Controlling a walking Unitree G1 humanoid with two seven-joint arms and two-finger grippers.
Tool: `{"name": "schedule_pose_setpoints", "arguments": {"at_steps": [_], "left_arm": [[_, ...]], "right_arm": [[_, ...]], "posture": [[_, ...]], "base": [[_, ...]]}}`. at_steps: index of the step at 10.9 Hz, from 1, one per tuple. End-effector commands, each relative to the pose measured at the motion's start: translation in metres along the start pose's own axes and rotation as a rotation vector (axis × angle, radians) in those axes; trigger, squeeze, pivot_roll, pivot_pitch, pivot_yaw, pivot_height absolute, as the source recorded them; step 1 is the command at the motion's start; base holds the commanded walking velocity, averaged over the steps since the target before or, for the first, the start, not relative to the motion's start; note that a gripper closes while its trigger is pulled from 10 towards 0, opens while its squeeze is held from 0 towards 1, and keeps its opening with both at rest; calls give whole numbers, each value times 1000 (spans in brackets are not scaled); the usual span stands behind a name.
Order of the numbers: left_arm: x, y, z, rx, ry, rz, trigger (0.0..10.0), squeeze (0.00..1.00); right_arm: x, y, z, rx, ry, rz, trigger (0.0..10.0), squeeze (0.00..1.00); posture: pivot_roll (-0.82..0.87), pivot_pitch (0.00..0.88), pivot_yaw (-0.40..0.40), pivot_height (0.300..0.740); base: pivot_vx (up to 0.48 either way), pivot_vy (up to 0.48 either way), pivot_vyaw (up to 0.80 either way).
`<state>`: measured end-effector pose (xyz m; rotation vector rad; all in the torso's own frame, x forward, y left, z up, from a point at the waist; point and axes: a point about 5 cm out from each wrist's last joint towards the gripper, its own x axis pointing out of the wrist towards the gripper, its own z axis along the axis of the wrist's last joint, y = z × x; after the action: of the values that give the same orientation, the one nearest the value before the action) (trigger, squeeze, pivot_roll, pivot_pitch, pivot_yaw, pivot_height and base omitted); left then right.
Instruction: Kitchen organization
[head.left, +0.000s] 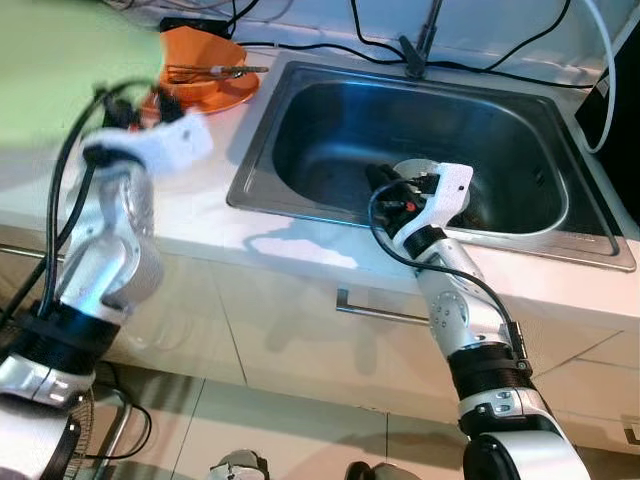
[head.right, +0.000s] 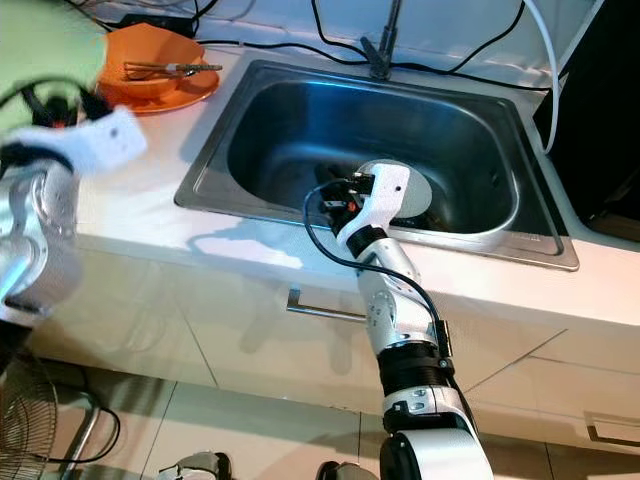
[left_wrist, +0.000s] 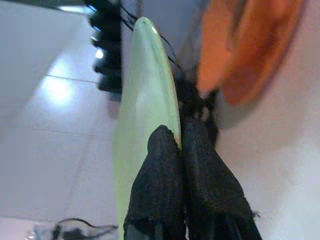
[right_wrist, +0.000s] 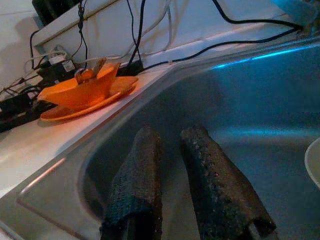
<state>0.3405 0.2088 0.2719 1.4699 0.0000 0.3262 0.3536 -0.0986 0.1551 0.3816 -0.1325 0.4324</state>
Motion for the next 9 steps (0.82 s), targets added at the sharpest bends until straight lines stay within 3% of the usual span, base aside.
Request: {"name": "schedule_pose_setpoints", "arguments": {"at_steps": [1, 3, 4, 5, 9], "left_arm": [[-2, 24, 19, -7, -112, 137, 10000, 0], [-10, 18, 58, -63, -338, 112, 10000, 0], [-20, 7, 86, -79, -511, 60, 10000, 0], [-27, -3, 100, -95, -603, 18, 10000, 0], [-40, -15, 130, -140, -837, -26, 10000, 0]], "right_arm": [[1, -1, 2, 6, -6, -1, 10000, 0], [2, -2, 4, 1, -17, -9, 10000, 0], [2, -3, 5, -3, -24, -17, 10000, 0], [3, -5, 8, -5, -36, -35, 10000, 0], [0, -17, 15, 12, -68, -99, 10000, 0]], "posture": [[143, 77, -60, 740], [135, 72, -51, 740], [127, 69, -45, 740], [114, 62, -37, 740], [101, 42, -27, 740]], "base": [[0, 0, 0], [0, 0, 0], [0, 0, 0], [0, 0, 0], [0, 0, 0]]}}
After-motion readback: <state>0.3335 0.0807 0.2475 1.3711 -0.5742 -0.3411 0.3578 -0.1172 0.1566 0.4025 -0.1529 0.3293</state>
